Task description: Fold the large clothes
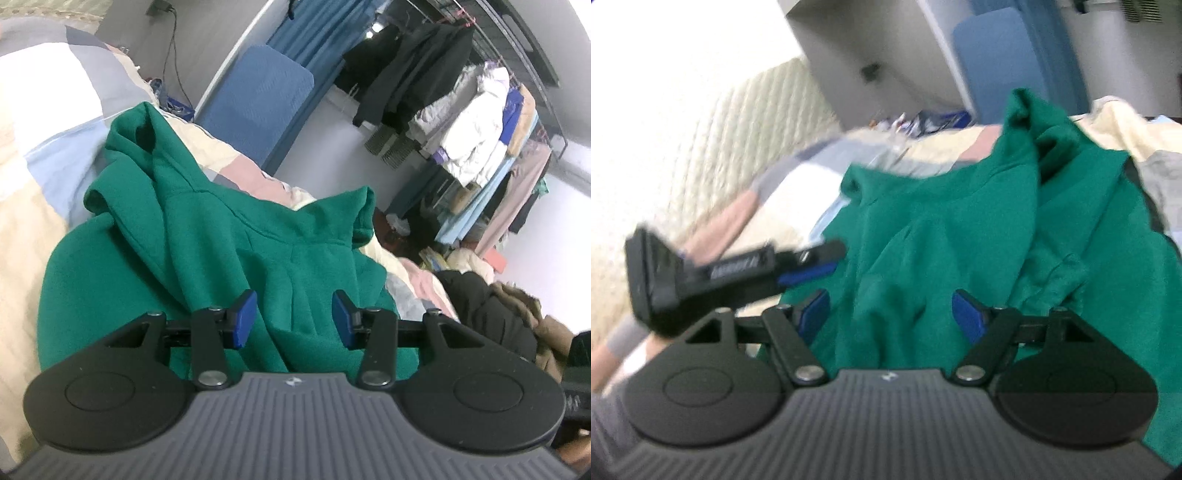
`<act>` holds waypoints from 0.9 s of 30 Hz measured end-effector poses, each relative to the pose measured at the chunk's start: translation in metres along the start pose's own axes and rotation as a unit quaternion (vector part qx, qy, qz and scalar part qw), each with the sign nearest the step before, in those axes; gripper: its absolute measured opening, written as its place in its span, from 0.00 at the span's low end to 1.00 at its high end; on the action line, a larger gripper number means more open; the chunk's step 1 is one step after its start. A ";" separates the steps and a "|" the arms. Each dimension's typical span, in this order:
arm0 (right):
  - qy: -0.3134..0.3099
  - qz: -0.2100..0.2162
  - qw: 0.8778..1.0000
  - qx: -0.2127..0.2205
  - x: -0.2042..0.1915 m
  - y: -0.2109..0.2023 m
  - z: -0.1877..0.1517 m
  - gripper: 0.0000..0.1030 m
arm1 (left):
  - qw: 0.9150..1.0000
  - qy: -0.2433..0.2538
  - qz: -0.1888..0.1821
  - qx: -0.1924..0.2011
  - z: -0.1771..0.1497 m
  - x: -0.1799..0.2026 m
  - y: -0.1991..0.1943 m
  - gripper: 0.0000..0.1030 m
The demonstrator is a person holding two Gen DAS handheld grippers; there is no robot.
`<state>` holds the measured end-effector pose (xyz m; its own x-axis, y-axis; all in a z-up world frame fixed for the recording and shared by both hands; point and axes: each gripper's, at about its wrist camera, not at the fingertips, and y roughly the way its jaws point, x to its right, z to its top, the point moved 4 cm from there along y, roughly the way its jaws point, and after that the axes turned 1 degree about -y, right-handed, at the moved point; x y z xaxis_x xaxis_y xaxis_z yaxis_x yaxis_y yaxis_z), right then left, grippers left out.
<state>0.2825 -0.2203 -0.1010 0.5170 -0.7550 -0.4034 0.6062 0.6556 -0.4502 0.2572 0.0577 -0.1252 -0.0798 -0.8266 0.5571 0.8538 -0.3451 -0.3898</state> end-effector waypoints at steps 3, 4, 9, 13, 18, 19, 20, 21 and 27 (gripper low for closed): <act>0.002 -0.027 1.000 -0.001 0.008 0.013 -0.001 0.50 | 1.000 0.015 -0.002 -0.016 -0.008 0.004 0.008 0.49; 0.002 -0.036 0.999 -0.009 0.012 0.019 -0.003 0.44 | 1.000 0.020 0.001 -0.022 -0.010 0.005 0.011 0.49; 0.027 -0.063 0.996 -0.053 0.032 0.058 -0.014 0.42 | 0.996 0.026 0.044 -0.071 -0.032 -0.002 0.035 0.49; 0.053 -0.076 0.994 -0.061 0.048 0.071 -0.018 0.42 | 0.995 0.023 0.054 -0.077 -0.036 -0.005 0.042 0.49; 0.078 -0.049 0.996 -0.003 0.047 0.046 0.002 0.48 | 0.996 0.009 0.050 -0.072 -0.029 -0.007 0.038 0.49; 0.079 -0.047 0.996 0.015 0.046 0.040 0.007 0.61 | 0.996 0.010 0.051 -0.071 -0.029 -0.005 0.037 0.49; 0.078 -0.045 0.996 0.027 0.046 0.036 0.012 0.67 | 0.996 0.011 0.050 -0.071 -0.028 -0.003 0.036 0.49; 0.074 -0.043 0.996 0.033 0.046 0.036 0.019 0.67 | 0.996 0.011 0.049 -0.071 -0.028 -0.003 0.034 0.49; -0.007 -0.096 0.995 0.028 0.048 0.075 0.054 0.66 | 0.996 0.017 0.051 -0.070 -0.029 -0.002 0.035 0.50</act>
<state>0.3852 -0.2085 -0.1112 0.3972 -0.8663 -0.3029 0.7271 0.4985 -0.4720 0.2720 0.0344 -0.1606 -0.0154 -0.8740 0.4857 0.7785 -0.3154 -0.5427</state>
